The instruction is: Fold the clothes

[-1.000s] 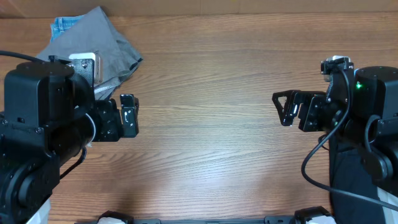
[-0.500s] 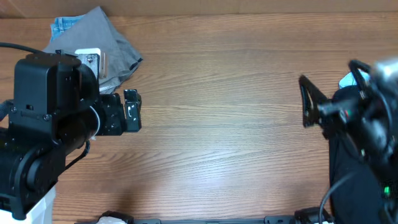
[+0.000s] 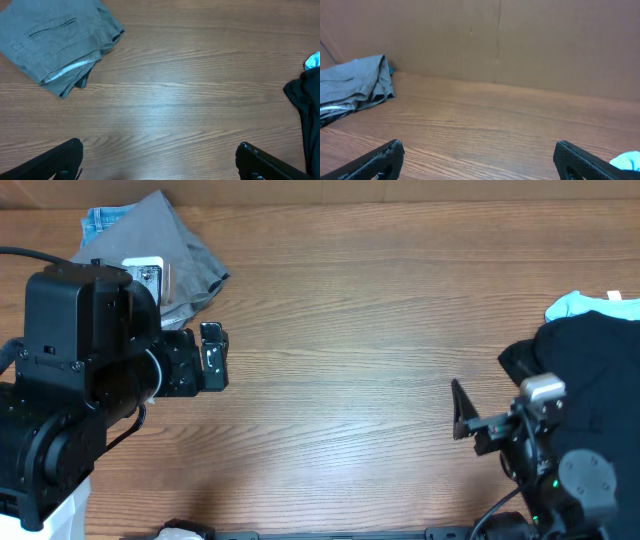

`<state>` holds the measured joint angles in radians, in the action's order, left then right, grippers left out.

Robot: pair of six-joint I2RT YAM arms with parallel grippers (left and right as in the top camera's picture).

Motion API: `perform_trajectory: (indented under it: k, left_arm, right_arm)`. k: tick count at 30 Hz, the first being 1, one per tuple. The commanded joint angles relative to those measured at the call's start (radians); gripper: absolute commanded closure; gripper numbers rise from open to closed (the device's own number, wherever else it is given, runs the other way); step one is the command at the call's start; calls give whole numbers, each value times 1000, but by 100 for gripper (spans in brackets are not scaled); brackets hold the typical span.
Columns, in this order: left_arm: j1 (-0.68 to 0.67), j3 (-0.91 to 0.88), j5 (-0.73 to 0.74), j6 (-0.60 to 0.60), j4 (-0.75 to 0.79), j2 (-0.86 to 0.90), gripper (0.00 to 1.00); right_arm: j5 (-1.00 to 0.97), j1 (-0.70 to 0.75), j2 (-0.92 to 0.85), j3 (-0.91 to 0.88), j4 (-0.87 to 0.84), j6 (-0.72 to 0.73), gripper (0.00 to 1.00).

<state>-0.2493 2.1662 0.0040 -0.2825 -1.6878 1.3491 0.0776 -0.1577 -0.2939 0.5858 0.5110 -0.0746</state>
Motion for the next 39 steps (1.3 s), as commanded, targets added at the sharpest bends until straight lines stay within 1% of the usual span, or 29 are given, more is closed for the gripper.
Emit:
perform_trajectory:
  k: [1,4,8,12,16,21,22,39]
  left_arm:
    - [-8,1,4,-10,-1,6,0]
    - [-8,1,4,-10,-1,6,0]
    - [-8,1,4,-10,-1,6,0]
    - [-8,1,4,-10,-1,6,0]
    - [-8,1,4,-10,-1,6,0]
    - [-8,1,4,-10,-1,6,0]
    - [-8,1,4,-10,-1,6,0]
    - [-8,1,4,-10,-1,6,0]
  right_arm:
    - [-10,4,88,-100,-43,-4,0]
    - [-7,7,153,-202,-100,1,0]
    - [-6,8,218,-319,-159,64,0]
    - [-6,8,271,-392,-182,105,0]
    - [-6,8,291,-444,-202,105,0]
    - [-6,8,291,-494,-206,105,0]
    - [-7,8,291,-495,-226,105,0]
    - [-6,8,290,-495,-218,105,0]
